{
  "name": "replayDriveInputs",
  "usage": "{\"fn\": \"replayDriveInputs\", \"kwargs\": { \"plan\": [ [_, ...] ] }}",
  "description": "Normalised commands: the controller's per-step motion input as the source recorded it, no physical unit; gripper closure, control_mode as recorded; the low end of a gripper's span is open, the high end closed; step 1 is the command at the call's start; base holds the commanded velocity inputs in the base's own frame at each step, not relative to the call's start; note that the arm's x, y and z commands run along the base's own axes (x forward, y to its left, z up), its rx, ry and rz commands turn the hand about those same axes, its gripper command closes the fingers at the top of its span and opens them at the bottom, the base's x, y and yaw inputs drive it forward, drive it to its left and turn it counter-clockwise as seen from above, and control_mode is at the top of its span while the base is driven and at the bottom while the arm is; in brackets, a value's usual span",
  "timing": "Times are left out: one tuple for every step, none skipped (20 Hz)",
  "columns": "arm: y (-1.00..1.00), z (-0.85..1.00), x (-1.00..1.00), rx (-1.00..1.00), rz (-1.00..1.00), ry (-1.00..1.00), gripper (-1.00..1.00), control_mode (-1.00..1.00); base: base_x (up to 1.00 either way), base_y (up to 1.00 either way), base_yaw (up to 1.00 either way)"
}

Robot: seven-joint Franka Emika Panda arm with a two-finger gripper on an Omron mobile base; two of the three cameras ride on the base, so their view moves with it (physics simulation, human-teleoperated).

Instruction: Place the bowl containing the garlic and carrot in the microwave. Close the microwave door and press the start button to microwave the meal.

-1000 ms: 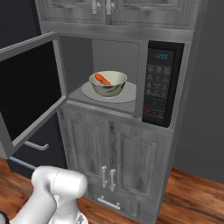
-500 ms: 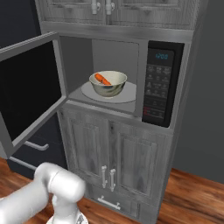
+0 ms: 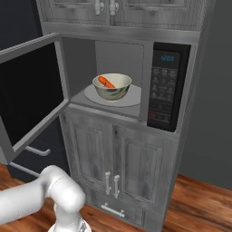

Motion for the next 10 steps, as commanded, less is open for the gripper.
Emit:
{"fn": "replayDriveInputs", "kwargs": {
  "plan": [
    [-0.87,-0.06,0.00,0.00,-0.27,0.00,-1.00,-1.00,0.00,0.00,0.00],
    [-0.98,-0.02,0.00,0.00,-0.25,0.00,-1.00,-1.00,0.00,0.00,0.00],
    [-1.00,0.00,-0.11,0.01,-0.23,0.00,-1.00,-1.00,0.00,0.00,0.00],
    [-1.00,0.00,-0.25,0.03,-0.21,0.00,-1.00,-1.00,0.00,0.00,0.00],
    [-1.00,0.00,-0.28,0.07,-0.19,0.00,-1.00,-1.00,0.00,0.00,0.00],
    [-1.00,-0.01,-0.26,0.08,-0.18,0.00,-1.00,-1.00,0.00,0.00,0.00],
    [-1.00,-0.04,-0.29,0.11,-0.16,-0.03,-1.00,-1.00,0.00,0.00,0.00],
    [-1.00,-0.04,-0.31,0.13,-0.15,-0.05,-1.00,-1.00,0.00,0.00,0.00],
    [-1.00,-0.04,-0.29,0.14,-0.13,-0.06,-1.00,-1.00,0.00,0.00,0.00],
    [-1.00,-0.05,-0.29,0.16,-0.11,-0.08,-1.00,-1.00,0.00,0.00,0.00]
  ]
}}
